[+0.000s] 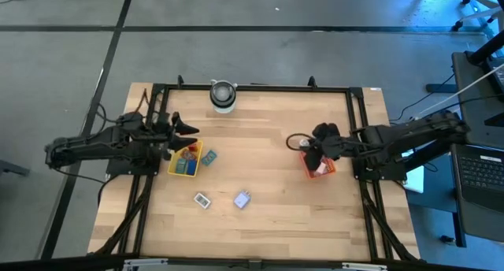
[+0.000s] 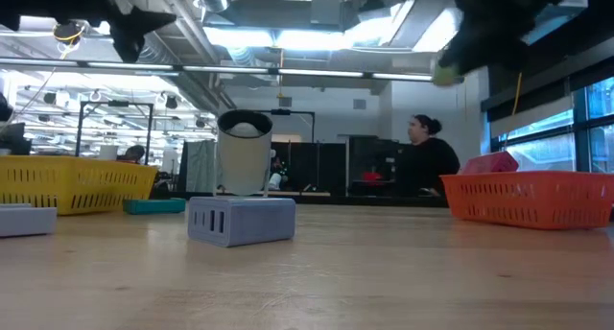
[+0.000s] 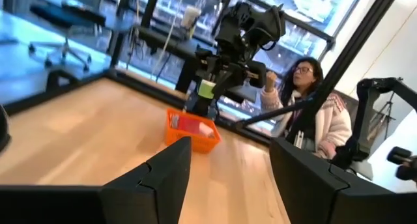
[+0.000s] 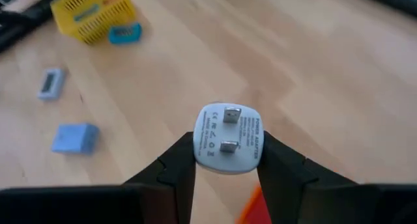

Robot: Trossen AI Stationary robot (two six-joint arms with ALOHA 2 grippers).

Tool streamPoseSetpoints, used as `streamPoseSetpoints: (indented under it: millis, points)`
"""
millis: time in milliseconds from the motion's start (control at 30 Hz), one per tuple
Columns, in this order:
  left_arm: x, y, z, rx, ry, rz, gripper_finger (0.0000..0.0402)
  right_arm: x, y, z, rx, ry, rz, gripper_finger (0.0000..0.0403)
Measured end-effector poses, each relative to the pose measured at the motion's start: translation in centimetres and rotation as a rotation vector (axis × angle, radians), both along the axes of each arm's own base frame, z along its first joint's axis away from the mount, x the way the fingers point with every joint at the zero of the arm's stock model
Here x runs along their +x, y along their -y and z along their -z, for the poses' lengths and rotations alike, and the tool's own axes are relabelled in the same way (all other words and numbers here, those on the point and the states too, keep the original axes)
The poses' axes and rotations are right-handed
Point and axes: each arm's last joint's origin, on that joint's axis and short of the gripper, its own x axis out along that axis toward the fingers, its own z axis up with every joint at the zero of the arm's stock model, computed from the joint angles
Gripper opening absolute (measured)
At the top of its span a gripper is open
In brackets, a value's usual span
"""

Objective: Pick & Place Office items
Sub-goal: Put the green charger adapter into the orange basket

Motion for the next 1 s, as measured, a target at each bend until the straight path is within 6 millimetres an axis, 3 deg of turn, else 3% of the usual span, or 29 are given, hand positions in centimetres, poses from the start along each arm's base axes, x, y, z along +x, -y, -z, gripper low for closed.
streamPoseSetpoints:
  millis: [333, 700, 1000]
  points:
    - [2.9, -0.5, 1.3, -0.126, -0.127, 0.044, 0.0208, -2.2, -0.8, 5.1, 0.144, -0.165, 0.146, 0.0133]
    - [5.4, -0.4, 1.2, -0.153, -0.242, 0.091, 0.0208, -4.0, -1.2, 5.8, 0.150, -0.285, 0.223, 0.0133]
    - [6.8, -0.1, 1.5, -0.120, -0.309, 0.110, 0.0208, -4.2, -1.2, 6.0, 0.172, -0.327, 0.247, 0.0133]
